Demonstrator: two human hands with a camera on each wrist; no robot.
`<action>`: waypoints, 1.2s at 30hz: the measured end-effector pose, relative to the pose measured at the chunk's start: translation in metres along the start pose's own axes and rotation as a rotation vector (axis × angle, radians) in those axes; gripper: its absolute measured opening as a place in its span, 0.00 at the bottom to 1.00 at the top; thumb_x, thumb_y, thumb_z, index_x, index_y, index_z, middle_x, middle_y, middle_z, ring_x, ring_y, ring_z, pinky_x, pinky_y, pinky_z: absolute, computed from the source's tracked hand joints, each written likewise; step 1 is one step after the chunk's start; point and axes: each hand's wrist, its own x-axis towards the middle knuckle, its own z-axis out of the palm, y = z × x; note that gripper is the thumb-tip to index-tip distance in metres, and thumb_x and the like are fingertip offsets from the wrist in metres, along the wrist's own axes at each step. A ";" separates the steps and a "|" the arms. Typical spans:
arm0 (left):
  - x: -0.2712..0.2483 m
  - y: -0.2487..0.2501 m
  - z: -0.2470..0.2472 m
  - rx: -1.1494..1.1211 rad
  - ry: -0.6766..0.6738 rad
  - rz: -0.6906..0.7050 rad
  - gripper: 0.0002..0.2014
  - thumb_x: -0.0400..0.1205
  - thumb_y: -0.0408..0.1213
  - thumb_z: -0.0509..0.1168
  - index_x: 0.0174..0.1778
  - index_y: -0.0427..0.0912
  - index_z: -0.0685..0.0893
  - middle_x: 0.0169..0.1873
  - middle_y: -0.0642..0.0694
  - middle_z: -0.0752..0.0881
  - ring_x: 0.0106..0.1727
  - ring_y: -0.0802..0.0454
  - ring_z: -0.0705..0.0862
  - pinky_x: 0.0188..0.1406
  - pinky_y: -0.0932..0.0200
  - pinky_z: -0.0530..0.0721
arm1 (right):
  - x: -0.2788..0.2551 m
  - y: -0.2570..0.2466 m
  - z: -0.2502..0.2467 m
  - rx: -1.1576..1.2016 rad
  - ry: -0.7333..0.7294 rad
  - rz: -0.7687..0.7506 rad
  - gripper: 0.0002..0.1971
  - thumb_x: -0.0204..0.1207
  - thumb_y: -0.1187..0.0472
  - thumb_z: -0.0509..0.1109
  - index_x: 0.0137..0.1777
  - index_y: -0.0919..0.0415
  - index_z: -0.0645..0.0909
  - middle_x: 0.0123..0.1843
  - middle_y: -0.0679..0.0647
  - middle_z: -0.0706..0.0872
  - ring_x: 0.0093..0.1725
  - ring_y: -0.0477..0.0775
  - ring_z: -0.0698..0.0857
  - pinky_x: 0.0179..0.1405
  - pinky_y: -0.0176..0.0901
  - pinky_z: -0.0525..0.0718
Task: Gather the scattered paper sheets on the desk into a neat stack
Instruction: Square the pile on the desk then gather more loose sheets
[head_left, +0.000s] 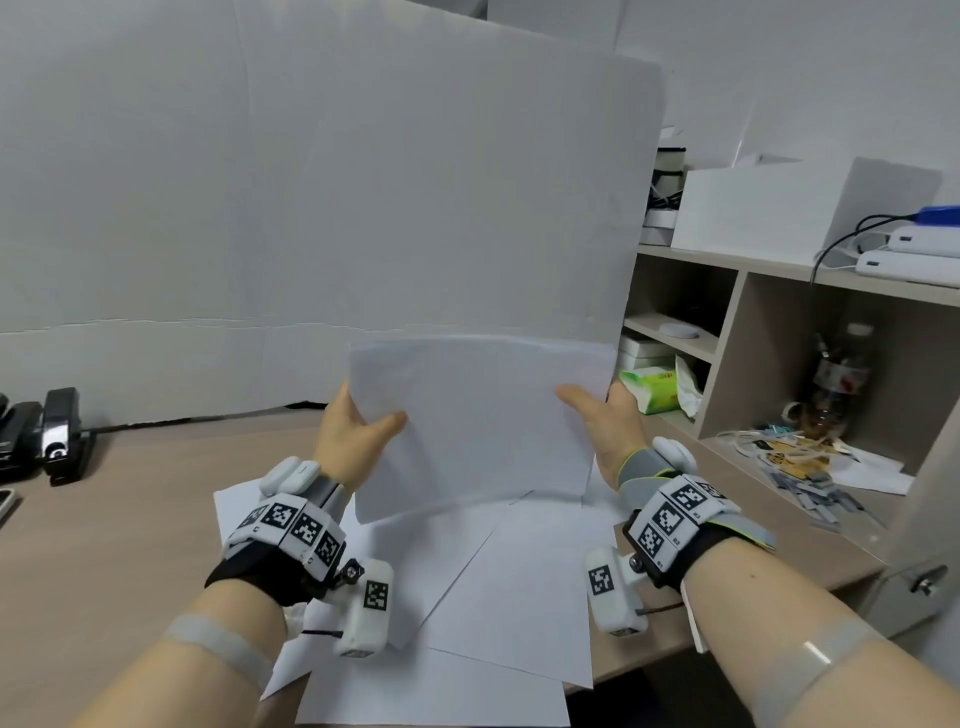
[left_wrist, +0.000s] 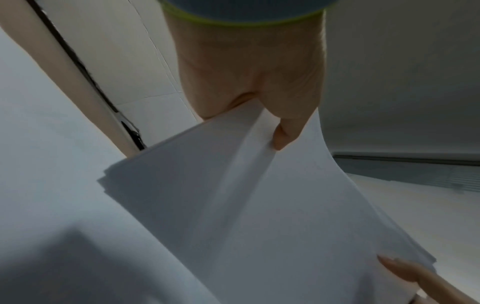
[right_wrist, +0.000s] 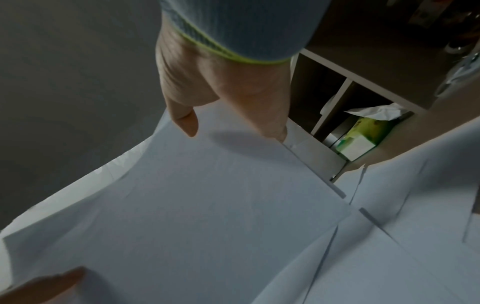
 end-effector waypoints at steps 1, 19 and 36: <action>-0.003 -0.005 0.000 -0.017 0.004 -0.030 0.21 0.70 0.31 0.76 0.59 0.46 0.82 0.54 0.45 0.90 0.55 0.47 0.89 0.61 0.41 0.86 | -0.001 0.000 0.000 0.002 0.006 0.004 0.20 0.71 0.60 0.79 0.62 0.59 0.81 0.55 0.54 0.91 0.55 0.57 0.90 0.59 0.56 0.88; -0.008 -0.027 -0.003 -0.008 0.028 -0.102 0.30 0.64 0.47 0.81 0.62 0.45 0.82 0.54 0.50 0.91 0.55 0.53 0.90 0.56 0.49 0.86 | 0.010 -0.026 0.020 -0.091 0.329 0.174 0.21 0.72 0.41 0.64 0.34 0.60 0.72 0.31 0.53 0.70 0.33 0.58 0.68 0.39 0.50 0.71; -0.007 -0.031 -0.003 0.039 -0.012 -0.085 0.12 0.78 0.31 0.74 0.50 0.53 0.85 0.46 0.58 0.90 0.44 0.66 0.88 0.44 0.63 0.82 | 0.012 -0.009 0.014 -0.042 0.247 0.153 0.20 0.72 0.34 0.64 0.51 0.49 0.76 0.46 0.46 0.80 0.53 0.58 0.80 0.59 0.54 0.79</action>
